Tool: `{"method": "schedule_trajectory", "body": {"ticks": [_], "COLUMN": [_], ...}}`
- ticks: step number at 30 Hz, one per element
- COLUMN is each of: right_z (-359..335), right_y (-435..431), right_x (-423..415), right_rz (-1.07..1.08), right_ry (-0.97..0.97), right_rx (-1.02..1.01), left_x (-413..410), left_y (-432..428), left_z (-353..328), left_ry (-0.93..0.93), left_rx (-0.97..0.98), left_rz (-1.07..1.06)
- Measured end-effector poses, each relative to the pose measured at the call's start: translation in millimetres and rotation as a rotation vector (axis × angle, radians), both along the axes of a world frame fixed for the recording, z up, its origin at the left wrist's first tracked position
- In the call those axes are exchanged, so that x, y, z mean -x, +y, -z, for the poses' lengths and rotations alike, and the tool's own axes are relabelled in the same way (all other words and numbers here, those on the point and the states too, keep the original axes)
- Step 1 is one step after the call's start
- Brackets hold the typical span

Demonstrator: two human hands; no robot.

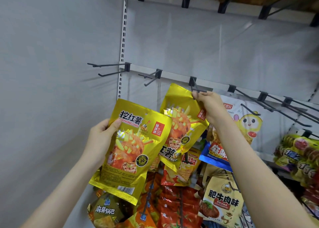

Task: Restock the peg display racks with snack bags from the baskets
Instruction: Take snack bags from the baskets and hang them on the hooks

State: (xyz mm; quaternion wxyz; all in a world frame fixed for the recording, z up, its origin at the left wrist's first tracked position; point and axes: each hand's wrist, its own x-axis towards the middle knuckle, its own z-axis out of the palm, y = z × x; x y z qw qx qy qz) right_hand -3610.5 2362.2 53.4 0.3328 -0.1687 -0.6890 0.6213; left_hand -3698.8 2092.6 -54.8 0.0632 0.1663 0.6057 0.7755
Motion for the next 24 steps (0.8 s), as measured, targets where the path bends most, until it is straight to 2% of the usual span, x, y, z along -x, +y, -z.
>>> {"method": "schedule_trajectory", "body": {"ticks": [3, 8, 10, 13, 15, 17, 19, 24], "right_z": [0.7, 7.1, 11.4, 24.6, 44.1, 67.2, 88.4, 98.3], "right_y": [9.9, 31.9, 37.4, 37.3, 27.4, 15.3, 8.7, 24.4], "right_x": [4.3, 17.3, 30.2, 45.4, 41.5, 35.9, 37.1, 58.8], "right_rz": [-0.065, -0.027, 0.106, 0.559, 0.755, 0.812, 0.769, 0.669], "right_ry": [0.010, -0.073, -0.098, -0.114, 0.002, 0.097, 0.001, -0.478], "right_rx": [0.064, -0.032, -0.232, -0.649, -0.807, -0.891, -0.960, -1.063], "left_x": [4.7, 11.4, 13.9, 17.4, 19.2, 21.3, 23.0, 25.7], "left_y": [6.1, 16.7, 20.7, 26.1, 29.1, 31.0, 32.8, 34.7], "left_z": [-1.7, -5.2, -6.0, -5.0, -3.2, -1.1, 0.1, -4.3], "left_ry": [0.013, 0.019, 0.019, 0.034, 0.030, 0.024, 0.016, 0.012], "left_rx": [-0.001, 0.011, 0.012, 0.034, 0.042, 0.045, 0.043, 0.042], "left_rz": [-0.006, 0.011, 0.011, 0.016, 0.028, 0.030, 0.032, 0.019]}}
